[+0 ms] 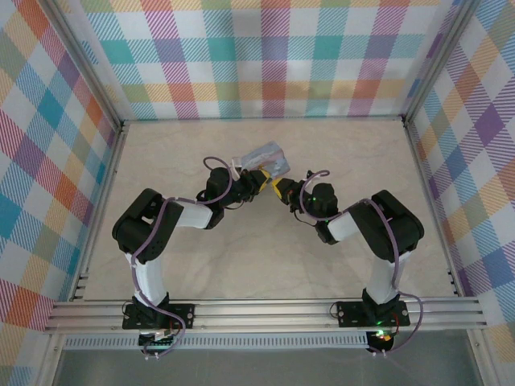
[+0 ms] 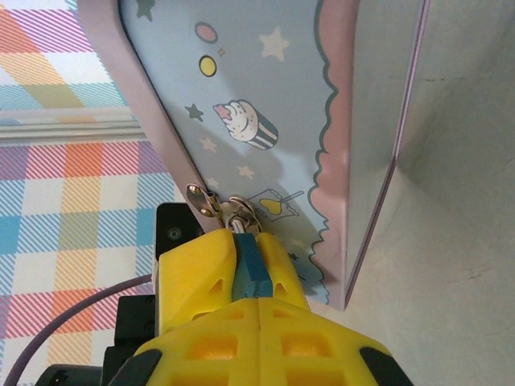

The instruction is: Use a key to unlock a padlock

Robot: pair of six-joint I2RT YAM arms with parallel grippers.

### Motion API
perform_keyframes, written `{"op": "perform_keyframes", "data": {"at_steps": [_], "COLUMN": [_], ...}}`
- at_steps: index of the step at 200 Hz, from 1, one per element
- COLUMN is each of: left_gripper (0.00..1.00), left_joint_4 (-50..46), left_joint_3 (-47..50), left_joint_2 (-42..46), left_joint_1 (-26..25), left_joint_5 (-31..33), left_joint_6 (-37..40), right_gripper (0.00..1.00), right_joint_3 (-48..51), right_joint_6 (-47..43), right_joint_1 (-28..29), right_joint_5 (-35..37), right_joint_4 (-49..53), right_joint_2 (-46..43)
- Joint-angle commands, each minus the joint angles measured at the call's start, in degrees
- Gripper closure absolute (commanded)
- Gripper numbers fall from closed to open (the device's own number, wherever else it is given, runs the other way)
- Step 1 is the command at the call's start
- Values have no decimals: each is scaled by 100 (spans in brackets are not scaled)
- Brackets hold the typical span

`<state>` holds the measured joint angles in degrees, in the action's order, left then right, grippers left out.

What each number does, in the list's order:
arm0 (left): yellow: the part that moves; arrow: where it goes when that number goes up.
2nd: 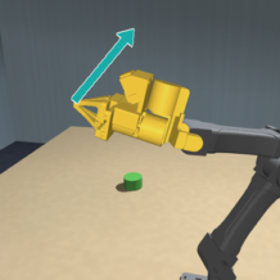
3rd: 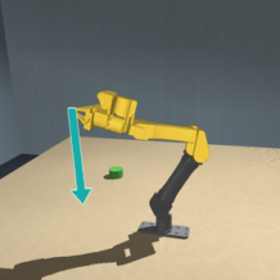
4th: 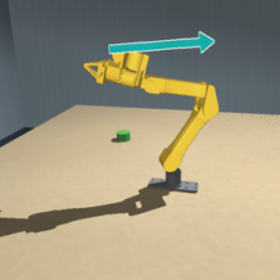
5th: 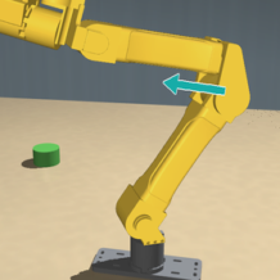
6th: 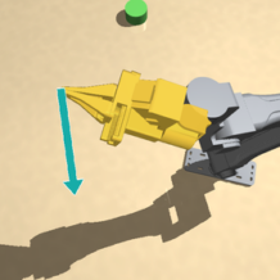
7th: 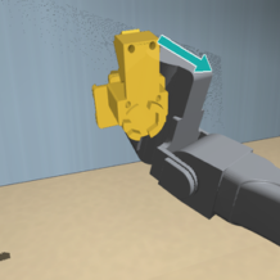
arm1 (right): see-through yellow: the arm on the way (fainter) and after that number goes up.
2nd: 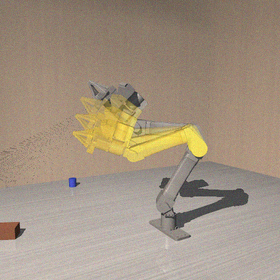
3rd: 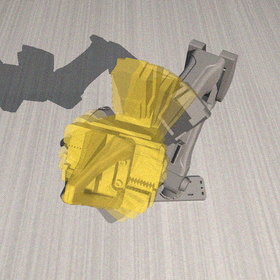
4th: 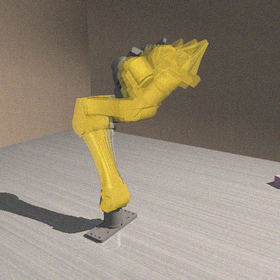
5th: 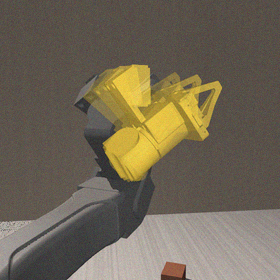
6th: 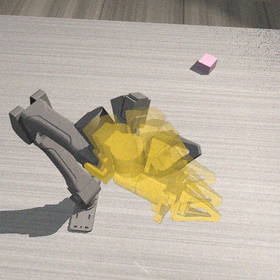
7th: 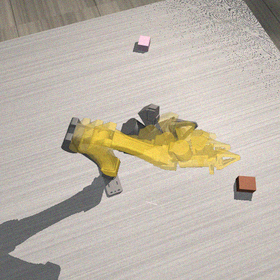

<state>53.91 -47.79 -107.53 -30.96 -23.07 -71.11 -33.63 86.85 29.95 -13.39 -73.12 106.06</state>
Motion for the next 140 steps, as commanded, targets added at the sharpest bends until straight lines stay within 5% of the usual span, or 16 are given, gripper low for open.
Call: {"op": "perform_keyframes", "data": {"at_steps": [1, 46, 98, 140], "left_gripper": [100, 100, 100, 100], "left_joint_4": [-25, 14, -100, -672], "left_joint_3": [-46, -20, -29, 49], "left_joint_2": [188, 209, 239, 388], "left_joint_1": [-419, -424, -438, -338], "left_joint_5": [-1463, -1454, -1469, -1176], "left_joint_6": [203, 221, 277, 560], "right_gripper": [100, 100, 100, 75], "right_joint_3": [-490, -574, -439, 12], "right_joint_6": [1065, 1851, 1173, 640], "right_joint_1": [-51, -31, -55, -223], "right_joint_5": [-54, 0, -3, -252], "right_joint_4": [-756, -756, -747, -663], "right_joint_2": [518, 535, 416, 66]}}
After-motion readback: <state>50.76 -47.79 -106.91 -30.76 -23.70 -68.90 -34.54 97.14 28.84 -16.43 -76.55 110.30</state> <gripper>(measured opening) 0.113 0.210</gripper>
